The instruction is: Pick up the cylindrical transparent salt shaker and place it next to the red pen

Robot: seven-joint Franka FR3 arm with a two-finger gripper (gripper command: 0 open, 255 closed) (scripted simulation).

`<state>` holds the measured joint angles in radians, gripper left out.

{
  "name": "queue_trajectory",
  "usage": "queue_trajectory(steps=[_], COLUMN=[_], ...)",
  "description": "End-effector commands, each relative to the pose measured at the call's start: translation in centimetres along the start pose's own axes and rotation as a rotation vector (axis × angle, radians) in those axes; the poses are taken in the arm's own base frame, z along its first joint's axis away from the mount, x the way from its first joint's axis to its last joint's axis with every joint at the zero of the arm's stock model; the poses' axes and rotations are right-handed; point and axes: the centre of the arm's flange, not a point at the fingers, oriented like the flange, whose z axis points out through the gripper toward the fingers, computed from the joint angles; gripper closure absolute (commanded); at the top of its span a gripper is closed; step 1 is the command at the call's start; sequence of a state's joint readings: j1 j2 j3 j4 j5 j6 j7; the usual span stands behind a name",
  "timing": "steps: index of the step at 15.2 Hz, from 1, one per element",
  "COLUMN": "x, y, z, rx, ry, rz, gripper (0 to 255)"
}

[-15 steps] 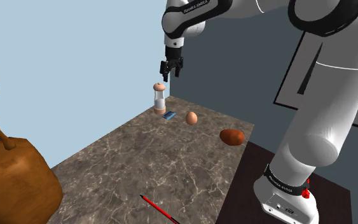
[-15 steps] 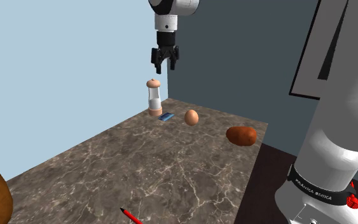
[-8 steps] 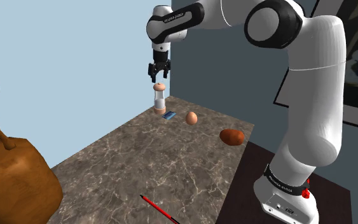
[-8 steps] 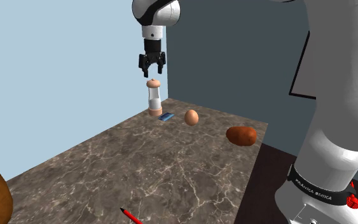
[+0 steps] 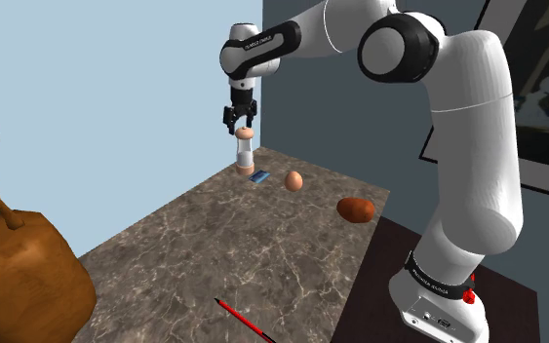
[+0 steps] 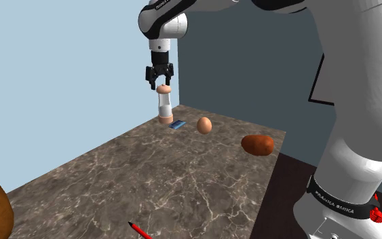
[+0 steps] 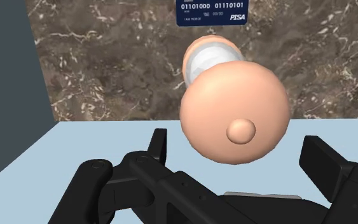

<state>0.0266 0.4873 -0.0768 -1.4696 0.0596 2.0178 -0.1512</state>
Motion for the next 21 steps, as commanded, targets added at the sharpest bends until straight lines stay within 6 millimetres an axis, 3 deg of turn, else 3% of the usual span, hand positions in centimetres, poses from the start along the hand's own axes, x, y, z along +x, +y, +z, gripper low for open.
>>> queue_trajectory(steps=[1,8,9,18,21], x=[0.0,0.0,0.0,0.0,0.1], y=[0.1,0.1,0.1,0.1,0.1], z=[0.9,0.9,0.9,0.9,-0.7], rx=[0.000,0.000,0.000,0.000,0.000], ry=[0.000,0.000,0.000,0.001,0.000], rz=[0.000,0.000,0.000,0.000,0.000], gripper=[0,0,255,255,255])
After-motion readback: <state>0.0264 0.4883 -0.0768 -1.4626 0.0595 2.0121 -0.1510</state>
